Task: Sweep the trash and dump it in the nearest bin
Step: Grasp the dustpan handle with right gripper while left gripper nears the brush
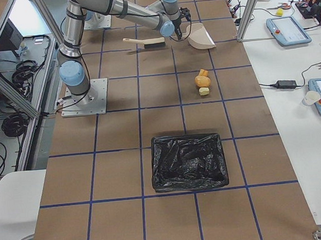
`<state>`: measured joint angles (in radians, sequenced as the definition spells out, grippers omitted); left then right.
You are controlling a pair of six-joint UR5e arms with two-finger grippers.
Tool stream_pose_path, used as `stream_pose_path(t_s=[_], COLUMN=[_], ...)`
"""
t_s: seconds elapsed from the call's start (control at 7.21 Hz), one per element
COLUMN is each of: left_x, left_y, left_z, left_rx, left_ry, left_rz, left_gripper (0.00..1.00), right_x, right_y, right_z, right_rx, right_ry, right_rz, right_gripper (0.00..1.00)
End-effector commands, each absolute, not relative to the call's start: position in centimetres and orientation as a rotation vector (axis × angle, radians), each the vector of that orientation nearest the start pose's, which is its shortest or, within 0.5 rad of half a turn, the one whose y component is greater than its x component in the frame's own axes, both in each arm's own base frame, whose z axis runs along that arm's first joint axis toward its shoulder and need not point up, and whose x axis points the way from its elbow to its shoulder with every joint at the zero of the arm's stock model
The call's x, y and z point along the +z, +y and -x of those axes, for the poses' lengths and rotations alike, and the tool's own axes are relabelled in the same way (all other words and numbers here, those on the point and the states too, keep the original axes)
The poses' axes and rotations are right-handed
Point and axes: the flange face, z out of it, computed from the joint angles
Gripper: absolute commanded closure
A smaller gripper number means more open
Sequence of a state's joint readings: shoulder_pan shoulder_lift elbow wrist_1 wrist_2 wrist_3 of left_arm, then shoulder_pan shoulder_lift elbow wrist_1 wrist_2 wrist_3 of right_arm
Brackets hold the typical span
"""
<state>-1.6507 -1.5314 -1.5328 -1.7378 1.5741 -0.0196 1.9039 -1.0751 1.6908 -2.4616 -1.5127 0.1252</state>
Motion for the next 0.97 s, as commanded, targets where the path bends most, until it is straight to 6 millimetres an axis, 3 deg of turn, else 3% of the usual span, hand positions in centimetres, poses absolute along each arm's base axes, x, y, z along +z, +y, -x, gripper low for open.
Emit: stream_pose_path(t_s=[0.0, 0.28, 0.55, 0.83], left_x=[49.6, 46.3, 41.9, 37.9], left_y=[-43.7, -39.6, -36.6, -33.4], left_z=[17.1, 20.3, 24.9, 30.1], left_rx=[0.18, 0.171, 0.097, 0.021], left_ry=[3.127, 3.116, 3.116, 3.127], left_rz=[-0.106, -0.198, -0.201, -0.19], left_gripper=[0.0, 0.0, 0.0, 0.0], right_x=[26.5, 29.8, 34.1, 36.6], right_y=[-58.0, -59.1, -60.0, -60.8], right_z=[-31.9, -26.2, -17.4, -9.5], right_rx=[-0.434, -0.384, -0.286, -0.1], right_ry=[2.966, 2.981, 2.982, 2.883], right_rz=[0.412, 0.595, 0.73, 1.05], right_gripper=[0.98, 1.0, 1.0, 1.0])
